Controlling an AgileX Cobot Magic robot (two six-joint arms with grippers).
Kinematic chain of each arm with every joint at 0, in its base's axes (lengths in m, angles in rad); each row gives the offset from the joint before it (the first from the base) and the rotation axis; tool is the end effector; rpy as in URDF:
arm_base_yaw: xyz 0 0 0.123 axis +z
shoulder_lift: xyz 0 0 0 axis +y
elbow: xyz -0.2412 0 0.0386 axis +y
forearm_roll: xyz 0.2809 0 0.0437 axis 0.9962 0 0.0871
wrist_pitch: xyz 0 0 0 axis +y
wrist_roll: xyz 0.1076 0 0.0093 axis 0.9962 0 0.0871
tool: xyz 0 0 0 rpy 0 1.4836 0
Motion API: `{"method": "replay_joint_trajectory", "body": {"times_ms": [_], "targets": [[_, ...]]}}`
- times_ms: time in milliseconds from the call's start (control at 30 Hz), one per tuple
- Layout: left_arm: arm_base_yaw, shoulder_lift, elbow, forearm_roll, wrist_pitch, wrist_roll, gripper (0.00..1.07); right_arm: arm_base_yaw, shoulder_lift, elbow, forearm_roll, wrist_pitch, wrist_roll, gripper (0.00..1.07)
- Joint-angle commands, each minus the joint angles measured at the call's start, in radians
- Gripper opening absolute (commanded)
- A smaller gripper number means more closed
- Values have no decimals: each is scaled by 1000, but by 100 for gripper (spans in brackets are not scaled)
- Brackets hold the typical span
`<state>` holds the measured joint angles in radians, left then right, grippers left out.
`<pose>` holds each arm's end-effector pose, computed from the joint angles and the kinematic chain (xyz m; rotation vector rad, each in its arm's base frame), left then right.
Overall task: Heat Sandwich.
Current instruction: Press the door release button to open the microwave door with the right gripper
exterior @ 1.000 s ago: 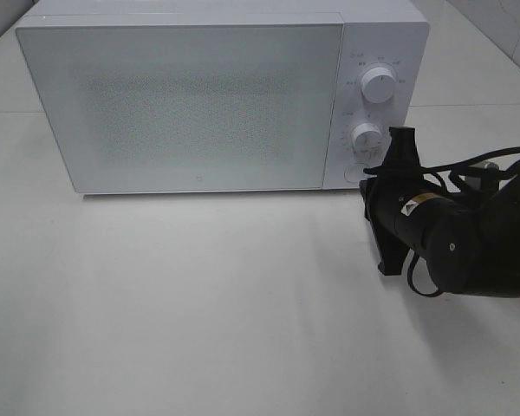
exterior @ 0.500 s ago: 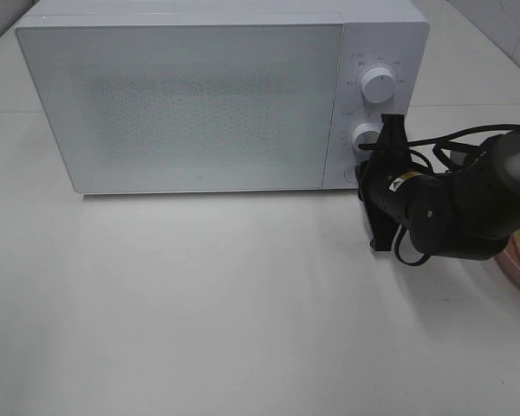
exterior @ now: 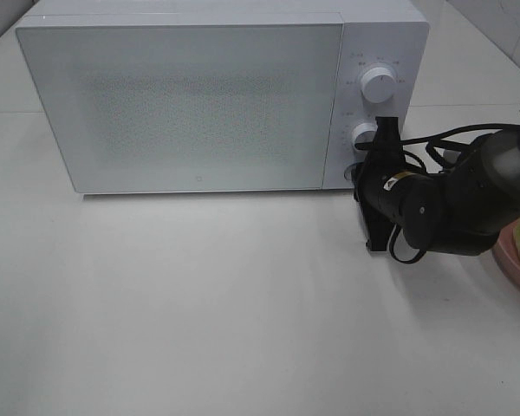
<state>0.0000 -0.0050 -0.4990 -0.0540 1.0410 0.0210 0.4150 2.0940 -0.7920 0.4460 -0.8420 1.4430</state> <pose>0.0806 -0.0050 0.2874 0.0232 2.0197 -0.0511 0.3470 0.1149 0.0113 1.4943 1.5274 1.0474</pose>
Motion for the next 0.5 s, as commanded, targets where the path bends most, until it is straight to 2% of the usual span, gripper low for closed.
{"method": "replay_joint_trajectory", "body": {"times_ms": [33,300,500], "targets": [[-1,-26,3,-2,-6,-1,98,-9,-8,-50,-17,-120,-6,0],[-1,-26,3,-2,-6,-1,98,-9,59,-138,-17,-280,1,0],[-1,-26,3,-2,-6,-1,98,-9,62,-141,-21,-287,2,0]]}}
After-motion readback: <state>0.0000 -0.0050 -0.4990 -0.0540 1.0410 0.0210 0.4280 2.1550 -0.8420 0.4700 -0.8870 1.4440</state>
